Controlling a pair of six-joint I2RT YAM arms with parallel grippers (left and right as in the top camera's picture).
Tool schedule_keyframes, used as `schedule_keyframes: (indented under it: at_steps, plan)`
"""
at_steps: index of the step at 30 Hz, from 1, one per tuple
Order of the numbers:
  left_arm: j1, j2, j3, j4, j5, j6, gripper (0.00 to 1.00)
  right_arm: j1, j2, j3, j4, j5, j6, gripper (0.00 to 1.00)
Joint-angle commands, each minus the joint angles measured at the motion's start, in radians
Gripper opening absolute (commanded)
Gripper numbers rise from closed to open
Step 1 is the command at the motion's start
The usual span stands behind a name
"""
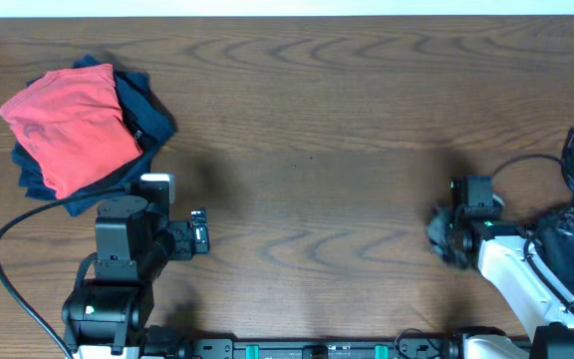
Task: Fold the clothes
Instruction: 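Reach the right gripper into the crumpled black jersey and grasp it, then lift and drag the black jersey toward the table center with right gripper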
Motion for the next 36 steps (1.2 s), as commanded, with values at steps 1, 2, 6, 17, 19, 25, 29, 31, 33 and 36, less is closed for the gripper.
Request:
schedule_keyframes:
  at_steps: [1, 2, 6, 17, 19, 25, 29, 31, 33, 36]
  plan:
    - [0.005, -0.003, 0.024, 0.021, 0.01, -0.002, 0.98, -0.002, 0.001, 0.002, 0.156, -0.327, -0.183, 0.01]
    - [0.005, -0.003, 0.024, 0.029, 0.01, -0.002, 0.98, 0.002, 0.002, 0.002, 0.229, -0.396, -0.213, 0.01]
    - [0.005, -0.003, 0.024, 0.043, 0.01, -0.002, 0.98, 0.056, 0.003, 0.004, 0.401, -0.573, -0.303, 0.01]
    - [0.005, -0.003, 0.024, 0.041, 0.01, -0.002, 0.98, 0.146, -0.074, 0.016, 0.312, -0.454, -0.326, 0.99]
    - [0.005, -0.003, 0.024, 0.037, 0.01, -0.002, 0.98, 0.129, -0.138, 0.028, 0.27, -0.431, -0.326, 0.99]
    - [0.005, -0.003, 0.024, 0.038, 0.01, -0.002, 0.98, 0.053, -0.331, 0.034, 0.116, -0.355, -0.353, 0.99]
    - [0.005, -0.003, 0.024, 0.038, 0.01, -0.002, 0.98, -0.006, -0.409, 0.034, -0.066, -0.126, -0.307, 0.97]
    - [0.005, -0.003, 0.024, 0.039, 0.01, -0.002, 0.98, -0.032, -0.415, 0.034, -0.14, -0.028, -0.284, 0.95]
    - [0.005, -0.003, 0.024, 0.039, 0.01, -0.002, 0.98, -0.051, -0.399, 0.032, -0.182, 0.015, -0.284, 0.91]
    - [0.005, -0.003, 0.024, 0.039, 0.01, -0.002, 0.98, -0.07, -0.343, 0.025, -0.203, 0.058, -0.274, 0.84]
